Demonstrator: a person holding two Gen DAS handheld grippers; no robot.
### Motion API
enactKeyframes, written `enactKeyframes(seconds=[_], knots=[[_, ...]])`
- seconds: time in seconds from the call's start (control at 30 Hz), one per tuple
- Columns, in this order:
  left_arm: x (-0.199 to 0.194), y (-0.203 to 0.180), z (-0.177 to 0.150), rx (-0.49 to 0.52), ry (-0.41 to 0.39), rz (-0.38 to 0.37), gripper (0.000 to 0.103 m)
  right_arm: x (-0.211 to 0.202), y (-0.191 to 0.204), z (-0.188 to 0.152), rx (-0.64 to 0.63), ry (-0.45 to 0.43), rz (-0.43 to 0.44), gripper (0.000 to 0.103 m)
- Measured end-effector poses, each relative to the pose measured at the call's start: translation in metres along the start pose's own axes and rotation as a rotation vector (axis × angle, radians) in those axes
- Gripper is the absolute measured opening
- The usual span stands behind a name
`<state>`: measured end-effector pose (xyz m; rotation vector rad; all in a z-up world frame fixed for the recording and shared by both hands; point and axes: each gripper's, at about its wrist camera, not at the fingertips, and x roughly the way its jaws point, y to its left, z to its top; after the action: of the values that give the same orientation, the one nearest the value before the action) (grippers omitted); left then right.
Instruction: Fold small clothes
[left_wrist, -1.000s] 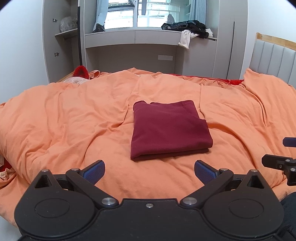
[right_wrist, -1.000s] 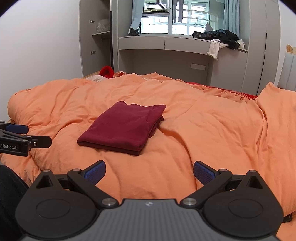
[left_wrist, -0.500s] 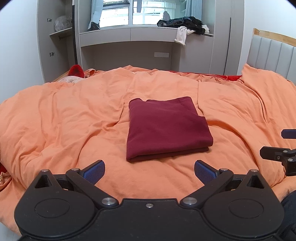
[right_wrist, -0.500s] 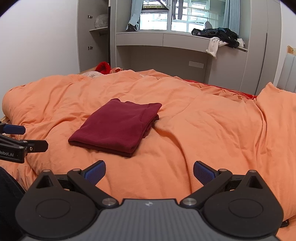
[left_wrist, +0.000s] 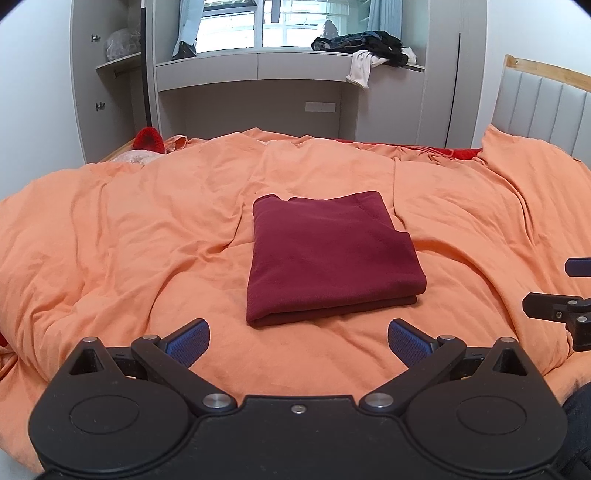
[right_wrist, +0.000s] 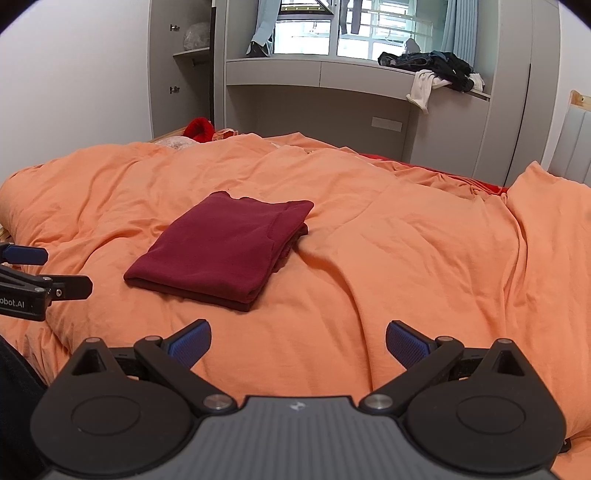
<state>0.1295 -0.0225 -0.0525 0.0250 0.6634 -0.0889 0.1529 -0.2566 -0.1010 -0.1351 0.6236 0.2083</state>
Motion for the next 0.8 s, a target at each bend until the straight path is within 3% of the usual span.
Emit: enactKeyframes(seconds=[0.8], knots=[[0.0051,-0.006,0.003,0.005,-0.023,-0.033,0.103,0.006,-0.0059,-0.002,0.013,0.012,-0.002,0.103]])
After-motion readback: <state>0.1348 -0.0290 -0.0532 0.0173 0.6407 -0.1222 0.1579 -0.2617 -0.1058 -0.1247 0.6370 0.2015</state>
